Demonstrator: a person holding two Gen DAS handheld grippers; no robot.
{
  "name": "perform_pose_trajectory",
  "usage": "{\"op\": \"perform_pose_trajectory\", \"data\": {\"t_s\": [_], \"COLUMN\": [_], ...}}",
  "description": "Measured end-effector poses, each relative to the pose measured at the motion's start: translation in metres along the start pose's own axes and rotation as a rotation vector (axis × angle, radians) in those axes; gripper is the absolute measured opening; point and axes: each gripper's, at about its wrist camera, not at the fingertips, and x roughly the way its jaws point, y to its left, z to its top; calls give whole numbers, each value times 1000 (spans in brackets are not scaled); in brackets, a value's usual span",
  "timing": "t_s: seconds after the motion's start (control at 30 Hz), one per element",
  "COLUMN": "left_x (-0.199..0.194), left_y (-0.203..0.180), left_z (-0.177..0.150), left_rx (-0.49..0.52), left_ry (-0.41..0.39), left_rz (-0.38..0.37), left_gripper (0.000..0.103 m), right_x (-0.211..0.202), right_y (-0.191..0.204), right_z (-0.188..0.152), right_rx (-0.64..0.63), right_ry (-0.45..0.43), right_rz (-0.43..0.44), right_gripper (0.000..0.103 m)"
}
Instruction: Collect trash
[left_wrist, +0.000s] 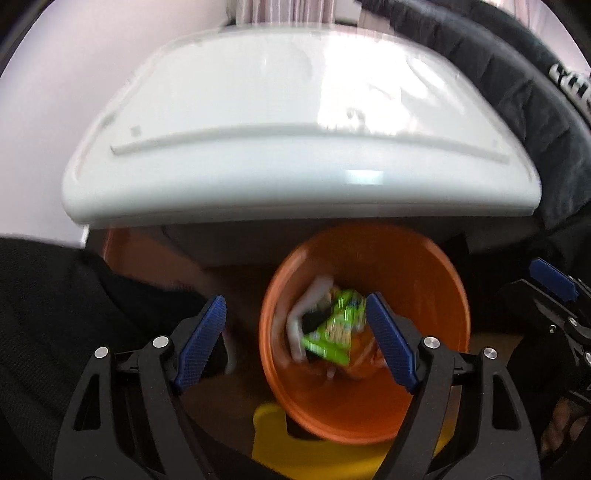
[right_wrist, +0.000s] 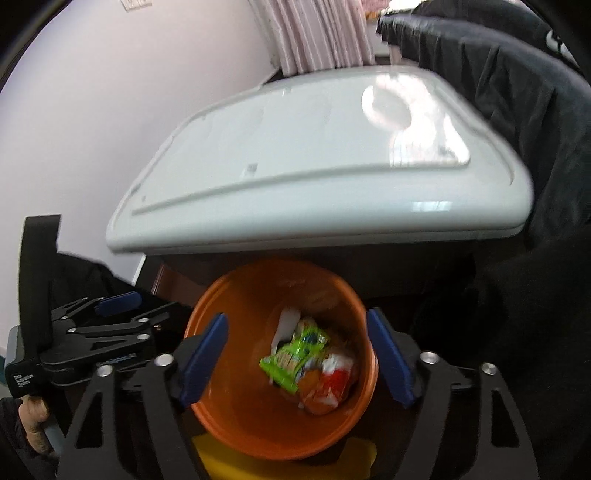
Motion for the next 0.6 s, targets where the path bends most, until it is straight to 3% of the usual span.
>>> {"op": "perform_pose_trajectory", "data": {"t_s": [0.1, 0.17, 0.23, 0.4, 0.6], "left_x": [-24, -33, -37, -24, -19], "left_y": [7, 7, 12, 25, 32], "left_z": [17, 25, 35, 49, 46], "left_rx": [-10, -4, -21, -121, -131], "left_ry": [-177, -262, -322, -285, -286], "left_rz": [-23, -16, 8, -45, 6], "left_gripper": [79, 90, 91, 91, 91], "right_x": [-13, -15, -11, 2, 3], "right_y": [1, 2, 3, 0, 0], "right_z": [19, 29, 36, 38, 38], "right_rx": [-40, -78, -109, -83, -69], "right_ry": [-161, -236, -289, -289, -317], "right_rz": [-63, -94, -114, -142, -154], "right_gripper": [98, 98, 98, 98, 98]}}
